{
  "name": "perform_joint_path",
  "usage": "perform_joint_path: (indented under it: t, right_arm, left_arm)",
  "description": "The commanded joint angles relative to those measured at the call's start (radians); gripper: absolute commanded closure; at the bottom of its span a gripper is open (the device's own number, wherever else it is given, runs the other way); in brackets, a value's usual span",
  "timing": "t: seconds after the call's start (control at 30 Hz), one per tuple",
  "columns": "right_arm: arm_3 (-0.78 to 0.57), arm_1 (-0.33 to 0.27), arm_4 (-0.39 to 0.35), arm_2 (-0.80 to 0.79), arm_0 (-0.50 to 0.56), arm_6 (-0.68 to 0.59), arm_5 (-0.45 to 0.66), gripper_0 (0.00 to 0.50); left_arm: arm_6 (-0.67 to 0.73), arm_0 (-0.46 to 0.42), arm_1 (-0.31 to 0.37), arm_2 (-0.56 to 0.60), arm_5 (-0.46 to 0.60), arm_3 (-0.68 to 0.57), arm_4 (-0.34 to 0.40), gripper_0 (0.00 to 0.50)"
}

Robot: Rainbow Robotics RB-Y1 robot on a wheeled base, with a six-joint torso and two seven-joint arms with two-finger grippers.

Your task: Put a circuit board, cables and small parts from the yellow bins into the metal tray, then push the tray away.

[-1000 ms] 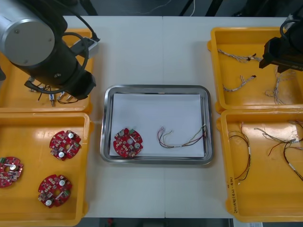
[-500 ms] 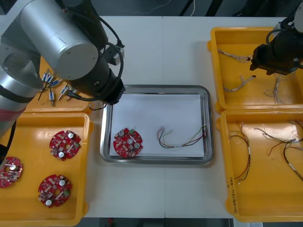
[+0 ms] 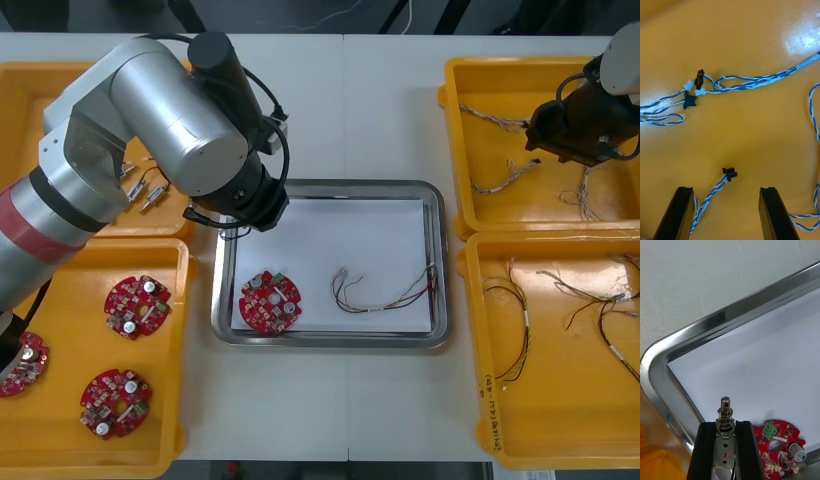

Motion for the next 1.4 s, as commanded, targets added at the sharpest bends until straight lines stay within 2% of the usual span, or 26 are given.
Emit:
perform_joint_path:
  t: [0.03,0.43,0.57,0.93,0.97,1.0,1.03,1.07,1.1,1.13,1.17,1.2,1.23,1.27,1.4]
  right_arm:
    - [-0.008,0.015,0.027,0.005,-0.047,-0.073,-0.018,0.000]
    - [0.008,0.057,0.102,0.005,-0.047,-0.319,-0.024,0.000]
    - [0.037,0.081,0.154,0.005,-0.047,-0.351,-0.044,0.000]
    - [0.075,0.086,0.141,-0.021,-0.047,-0.357,-0.069,0.000]
    - [0.080,0.088,0.141,-0.021,-0.047,-0.357,-0.076,0.016]
    - [0.081,0.088,0.139,-0.021,-0.047,-0.357,-0.078,0.053]
    - [0.084,0.086,0.138,-0.021,-0.047,-0.357,-0.079,0.139]
    - [0.086,0.088,0.135,-0.021,-0.047,-0.357,-0.079,0.236]
    - [0.086,0.088,0.135,-0.021,-0.047,-0.357,-0.078,0.272]
    - [0.086,0.089,0.133,-0.021,-0.047,-0.357,-0.078,0.315]
    - [0.087,0.089,0.133,-0.021,-0.047,-0.357,-0.078,0.344]
    - [0.091,0.089,0.131,-0.021,-0.047,-0.357,-0.081,0.423]
    - [0.095,0.091,0.128,-0.021,-0.047,-0.358,-0.084,0.460]
    - [0.097,0.089,0.127,-0.019,-0.047,-0.357,-0.087,0.492]
    - [0.097,0.089,0.124,-0.021,-0.047,-0.352,-0.089,0.500]
  left_arm:
    - [0.067,-0.046,-0.020,-0.043,-0.058,0.031,-0.019,0.500]
    - [0.088,-0.046,-0.020,-0.102,-0.148,0.098,-0.029,0.500]
    - [0.094,-0.046,-0.015,-0.126,-0.181,0.117,-0.033,0.500]
    - [0.105,-0.046,-0.009,-0.160,-0.233,0.152,-0.036,0.500]
    - [0.107,-0.046,-0.006,-0.160,-0.233,0.152,-0.033,0.500]
    - [0.107,-0.046,-0.006,-0.160,-0.233,0.152,-0.032,0.499]
    - [0.108,-0.046,-0.006,-0.160,-0.233,0.151,-0.032,0.493]
    - [0.111,-0.046,-0.006,-0.160,-0.234,0.152,-0.029,0.440]
    - [0.113,-0.047,-0.006,-0.160,-0.237,0.152,-0.027,0.382]
    - [0.116,-0.047,-0.006,-0.160,-0.240,0.151,-0.027,0.249]
    - [0.117,-0.046,-0.006,-0.160,-0.243,0.151,-0.027,0.197]
    - [0.122,-0.047,-0.006,-0.160,-0.245,0.149,-0.024,0.109]
    - [0.125,-0.047,-0.006,-0.160,-0.245,0.149,-0.024,0.043]
    - [0.131,-0.049,-0.006,-0.158,-0.245,0.149,-0.026,0.000]
    - [0.142,-0.047,-0.004,-0.155,-0.245,0.140,-0.032,0.000]
